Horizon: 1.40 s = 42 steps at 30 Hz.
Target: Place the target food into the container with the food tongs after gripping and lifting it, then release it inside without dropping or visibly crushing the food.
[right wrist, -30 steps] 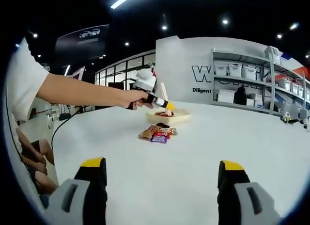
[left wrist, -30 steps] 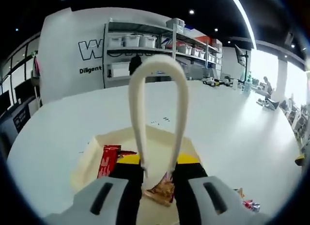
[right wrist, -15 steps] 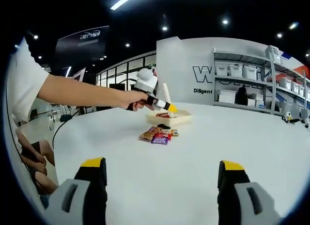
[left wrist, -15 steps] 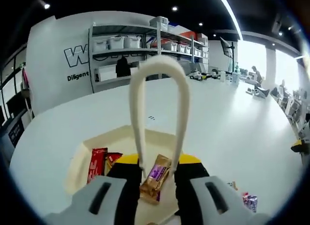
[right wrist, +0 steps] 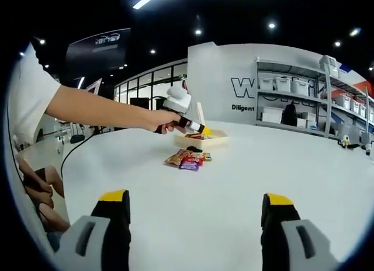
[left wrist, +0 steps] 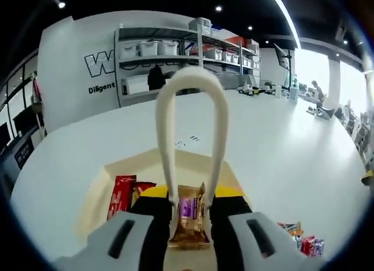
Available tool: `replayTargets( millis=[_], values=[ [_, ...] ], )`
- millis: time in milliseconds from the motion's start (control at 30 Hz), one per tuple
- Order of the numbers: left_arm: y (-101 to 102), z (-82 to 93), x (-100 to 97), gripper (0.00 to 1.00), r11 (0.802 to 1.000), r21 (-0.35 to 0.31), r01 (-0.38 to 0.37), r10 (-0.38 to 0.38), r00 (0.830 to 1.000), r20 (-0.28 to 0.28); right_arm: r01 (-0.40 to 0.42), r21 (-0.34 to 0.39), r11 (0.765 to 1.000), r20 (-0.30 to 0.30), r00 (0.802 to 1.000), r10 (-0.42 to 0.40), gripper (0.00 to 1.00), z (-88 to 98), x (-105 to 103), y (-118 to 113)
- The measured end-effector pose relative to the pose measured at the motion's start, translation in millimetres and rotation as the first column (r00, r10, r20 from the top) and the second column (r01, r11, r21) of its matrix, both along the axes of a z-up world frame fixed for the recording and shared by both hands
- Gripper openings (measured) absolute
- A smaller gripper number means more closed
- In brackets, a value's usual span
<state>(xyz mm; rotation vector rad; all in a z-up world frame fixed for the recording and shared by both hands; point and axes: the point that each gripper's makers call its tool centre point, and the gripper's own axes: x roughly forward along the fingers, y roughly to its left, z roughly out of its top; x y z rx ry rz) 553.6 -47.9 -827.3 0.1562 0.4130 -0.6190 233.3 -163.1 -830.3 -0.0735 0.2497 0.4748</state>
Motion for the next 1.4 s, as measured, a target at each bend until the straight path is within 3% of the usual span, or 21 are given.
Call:
replayTargets(
  millis=[133,367,567,767,833,1100,1200,1400],
  values=[
    [3.1,-1.1,10.2,0.23,1.0,0.017,-0.026,0.026,1.0,0.017,0.005,-0.003,1.0,-0.004,1.0,-0.005,0.91,-1.7,0.6,-2.1],
    [4.2,-3.1,24.6,0.23,0.995,-0.05,-0.087,0.087,0.996,-0.001,0.016,-0.011,1.0,-0.009,1.0,-0.016,0.9,-3.1,-0.9,-7.9],
    [5.6,-2.2,28.1,0.23,0.994,-0.04,-0.098,0.099,0.995,0.011,0.02,-0.015,1.0,-0.012,1.0,-0.02,0.9,-3.6,-3.2,-10.9],
    [8.6,12.6,21.9,0.24,0.994,-0.064,-0.093,0.095,0.995,0.02,0.014,-0.013,1.0,-0.013,1.0,-0.014,0.91,-3.1,-5.3,-8.2],
    [8.4,20.5,19.5,0.23,0.995,-0.054,-0.081,0.084,0.995,0.049,0.01,-0.023,1.0,-0.006,1.0,-0.011,0.91,-1.6,-6.3,-5.5],
    [16.6,46.2,-5.1,0.24,0.997,-0.066,-0.047,0.052,0.996,0.07,-0.008,-0.019,1.0,0.011,1.0,0.008,0.92,7.6,-11.2,4.3],
    [20.4,48.6,-17.7,0.24,0.997,-0.065,-0.037,0.041,0.996,0.074,-0.017,-0.019,1.0,0.022,1.0,0.018,0.91,12.1,-14.7,9.5],
    [27.0,39.2,-60.9,0.24,0.996,-0.084,-0.028,0.031,0.999,0.04,-0.035,-0.009,0.999,0.032,0.999,0.036,0.91,14.8,-20.5,21.3]
  ],
)
